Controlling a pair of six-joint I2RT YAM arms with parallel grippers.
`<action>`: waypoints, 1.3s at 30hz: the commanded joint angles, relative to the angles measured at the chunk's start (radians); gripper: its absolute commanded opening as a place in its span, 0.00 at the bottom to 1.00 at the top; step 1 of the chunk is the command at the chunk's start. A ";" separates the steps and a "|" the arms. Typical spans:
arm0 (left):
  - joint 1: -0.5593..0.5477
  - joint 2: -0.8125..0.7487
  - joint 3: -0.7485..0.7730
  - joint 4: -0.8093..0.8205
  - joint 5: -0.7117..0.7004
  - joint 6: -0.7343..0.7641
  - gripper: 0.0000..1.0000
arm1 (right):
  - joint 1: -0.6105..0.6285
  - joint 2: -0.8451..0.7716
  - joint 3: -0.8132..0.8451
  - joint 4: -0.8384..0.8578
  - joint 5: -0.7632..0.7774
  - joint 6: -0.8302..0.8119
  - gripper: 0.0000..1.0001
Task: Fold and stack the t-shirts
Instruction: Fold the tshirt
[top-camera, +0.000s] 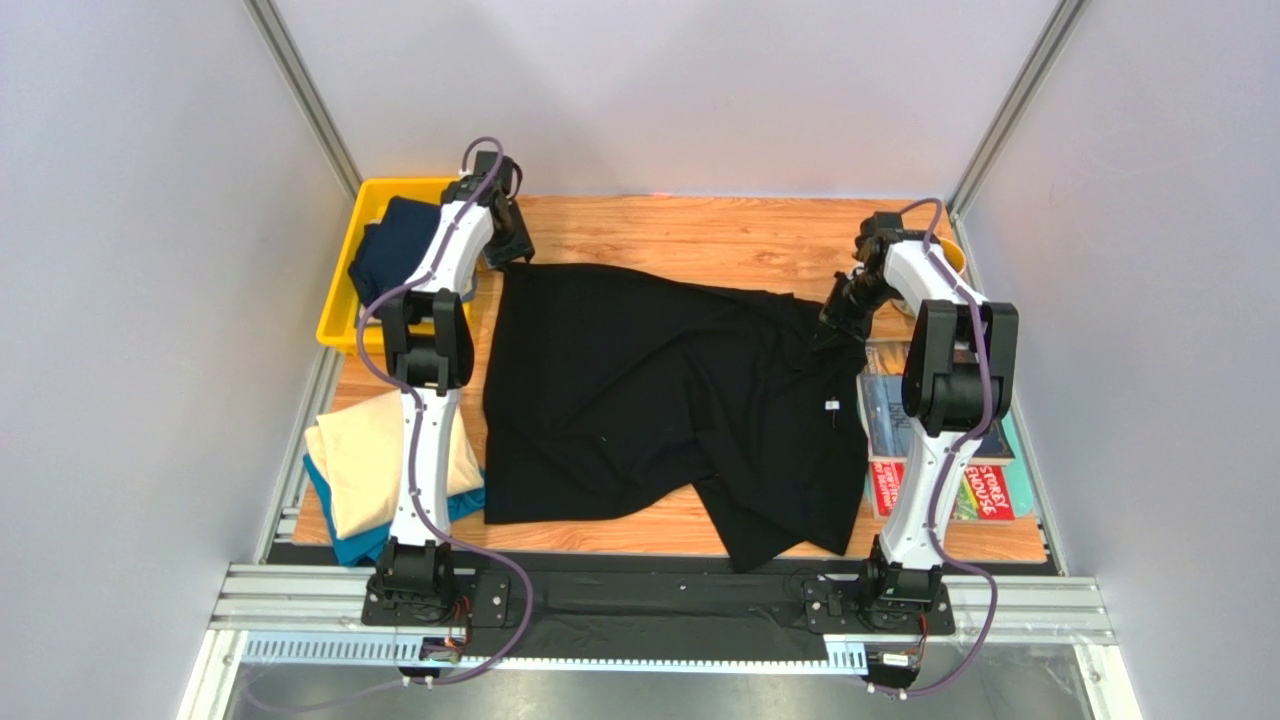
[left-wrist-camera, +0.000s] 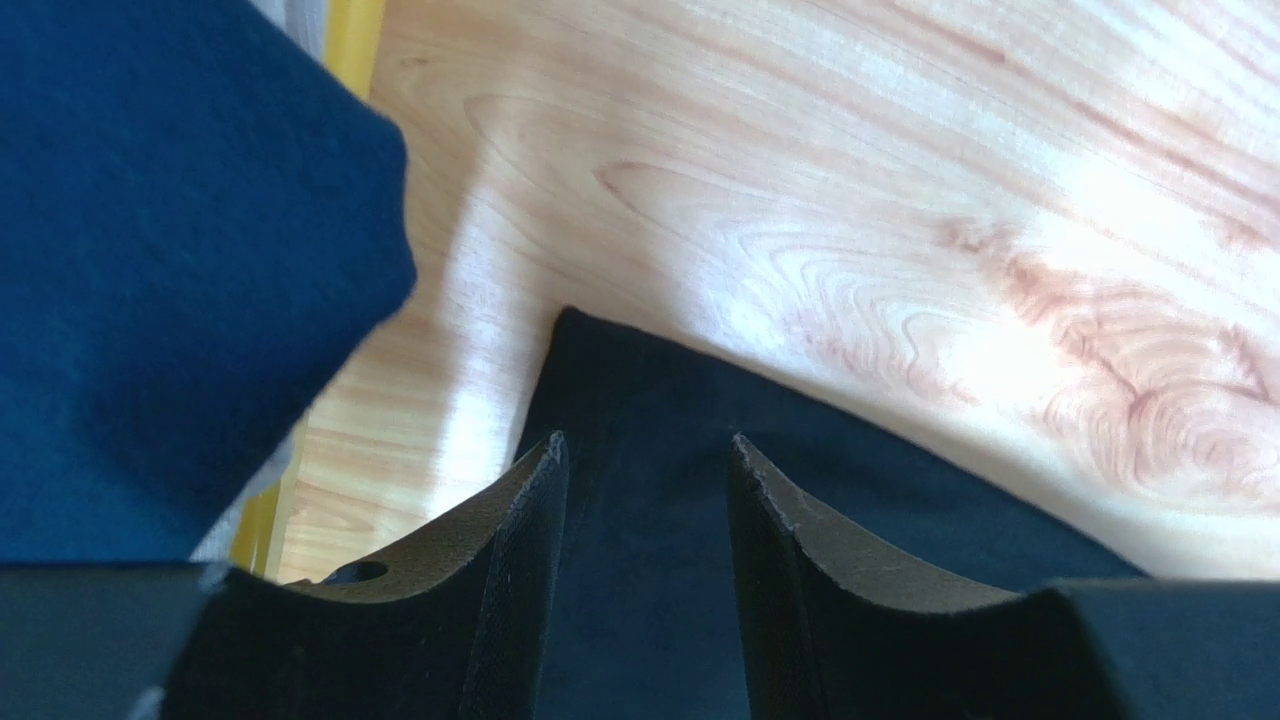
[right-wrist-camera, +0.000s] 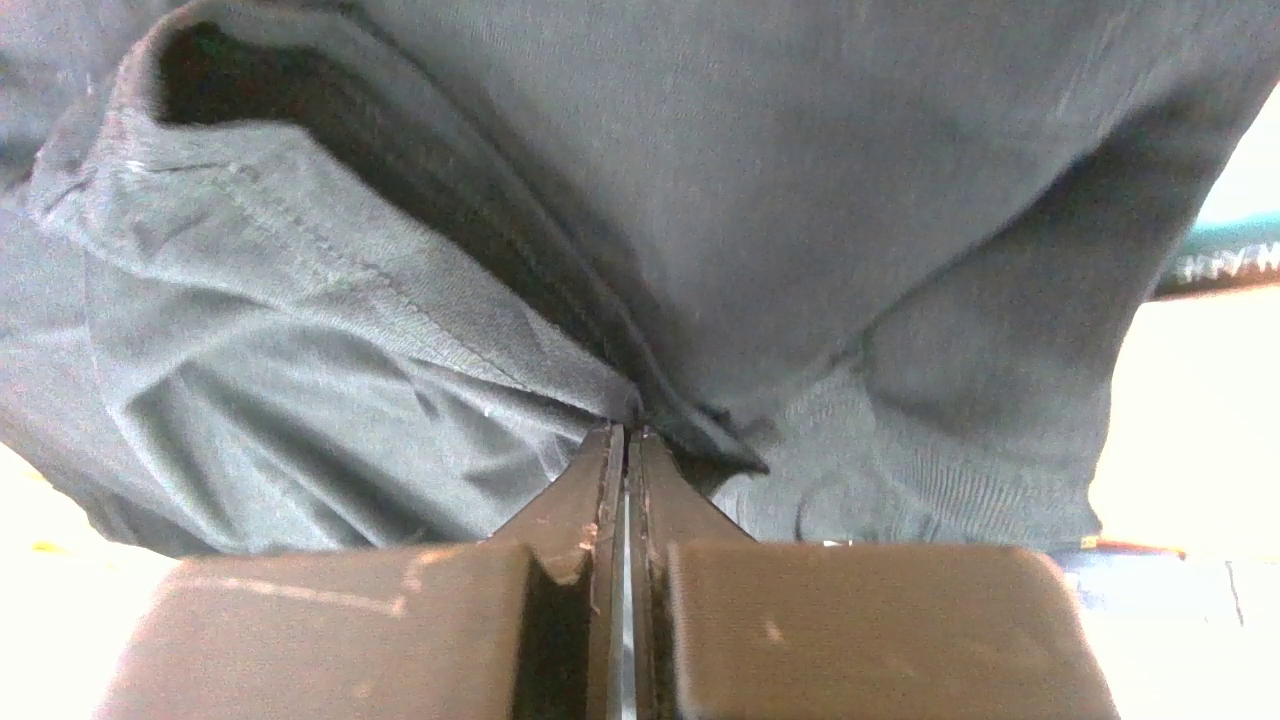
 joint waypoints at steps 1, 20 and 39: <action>0.005 0.024 0.072 0.026 -0.046 -0.044 0.50 | -0.004 -0.114 -0.032 -0.007 -0.037 0.005 0.00; 0.004 0.077 0.047 -0.014 -0.049 -0.008 0.50 | 0.003 -0.139 -0.065 -0.012 -0.103 0.033 0.00; 0.004 0.027 0.033 0.033 -0.019 0.029 0.10 | 0.005 -0.083 0.006 -0.015 -0.066 0.008 0.00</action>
